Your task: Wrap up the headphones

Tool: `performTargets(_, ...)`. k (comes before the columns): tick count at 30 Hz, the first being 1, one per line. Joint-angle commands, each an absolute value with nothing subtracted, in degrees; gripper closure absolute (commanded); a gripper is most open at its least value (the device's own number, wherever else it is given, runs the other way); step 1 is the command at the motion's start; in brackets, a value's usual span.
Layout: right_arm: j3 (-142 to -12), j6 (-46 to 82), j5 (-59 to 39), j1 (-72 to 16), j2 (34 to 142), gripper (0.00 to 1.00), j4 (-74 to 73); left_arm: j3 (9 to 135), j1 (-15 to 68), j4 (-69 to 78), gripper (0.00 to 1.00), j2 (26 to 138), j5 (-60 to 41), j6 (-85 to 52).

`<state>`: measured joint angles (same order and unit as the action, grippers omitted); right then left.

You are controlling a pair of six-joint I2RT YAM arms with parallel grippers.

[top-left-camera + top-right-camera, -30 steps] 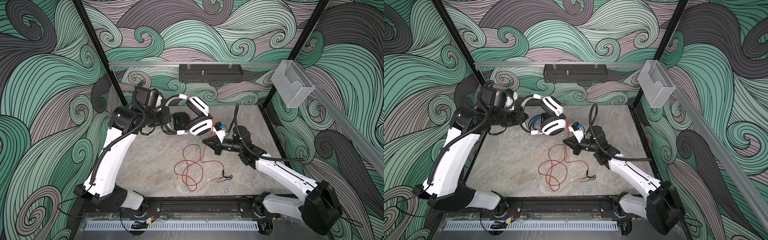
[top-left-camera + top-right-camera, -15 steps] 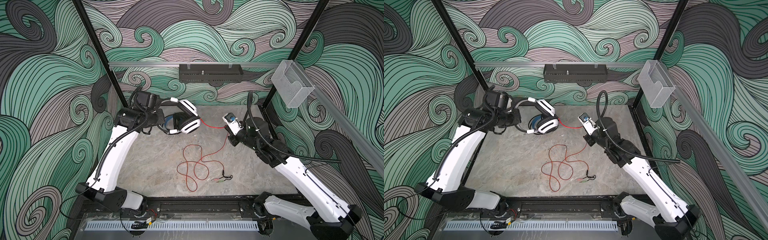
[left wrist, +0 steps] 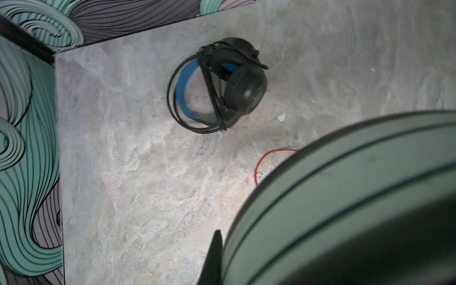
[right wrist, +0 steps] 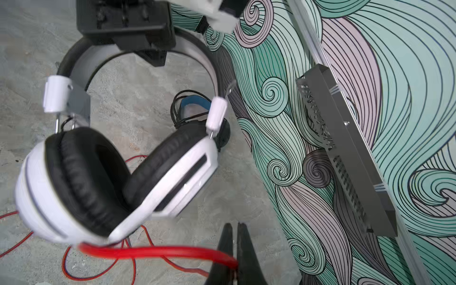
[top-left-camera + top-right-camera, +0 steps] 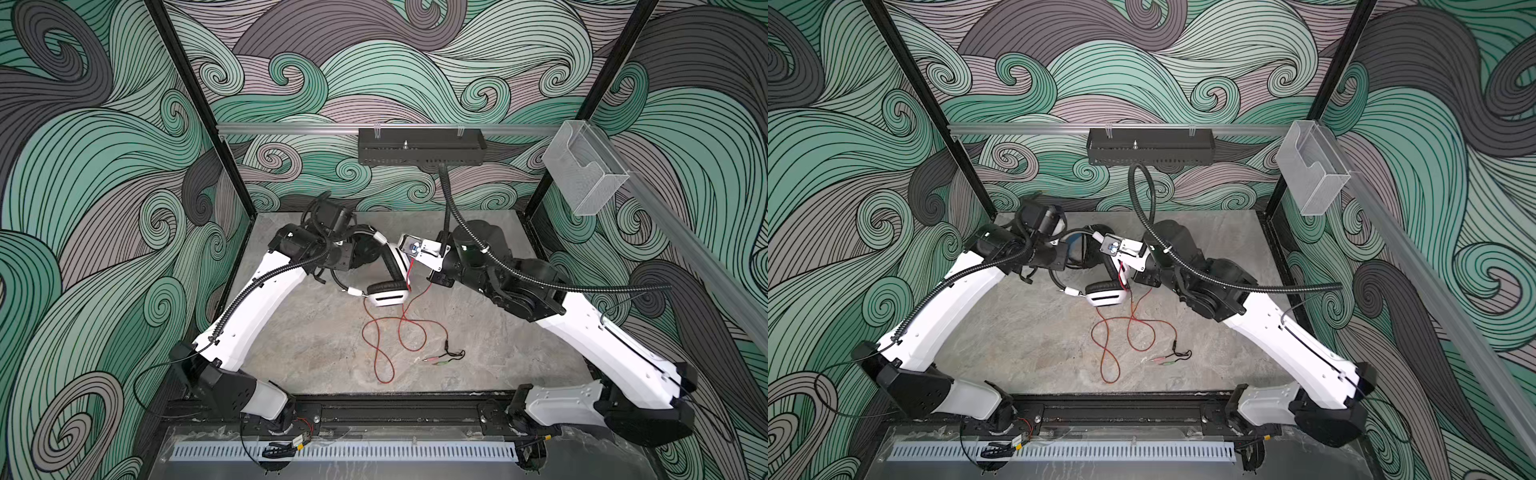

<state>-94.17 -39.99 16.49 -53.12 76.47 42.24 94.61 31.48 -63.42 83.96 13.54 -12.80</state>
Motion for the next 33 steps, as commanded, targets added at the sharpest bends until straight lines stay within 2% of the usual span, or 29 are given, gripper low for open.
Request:
performTargets(1,-96.0,-40.5,17.1,-54.0,78.5,1.00,45.3,94.3,34.6,-62.3,1.00,83.7,11.3,-9.8)
performTargets(6,-93.5,-39.2,17.1,-53.9,78.9,1.00,44.9,90.8,38.9,-60.4,1.00,81.9,8.4,-7.4)
performTargets(14,-90.6,-35.2,14.1,-50.5,77.9,1.00,44.2,86.7,40.0,-54.3,1.00,77.1,-2.0,-8.5)
performTargets(19,-89.0,-35.5,13.0,-48.8,76.7,0.95,43.3,86.2,40.8,-53.6,1.00,76.6,-8.4,-7.5)
performTargets(23,-87.9,-35.5,11.7,-48.3,75.7,0.89,42.6,86.5,41.2,-54.2,1.00,76.4,-10.5,-7.1)
performTargets(27,-87.3,-35.9,11.9,-48.2,75.2,0.77,42.3,86.3,41.2,-54.2,1.00,76.2,-12.2,-7.1)
performTargets(33,-86.9,-34.8,11.3,-47.3,74.6,0.70,41.7,86.7,41.4,-54.1,1.00,76.0,-14.1,-7.7)
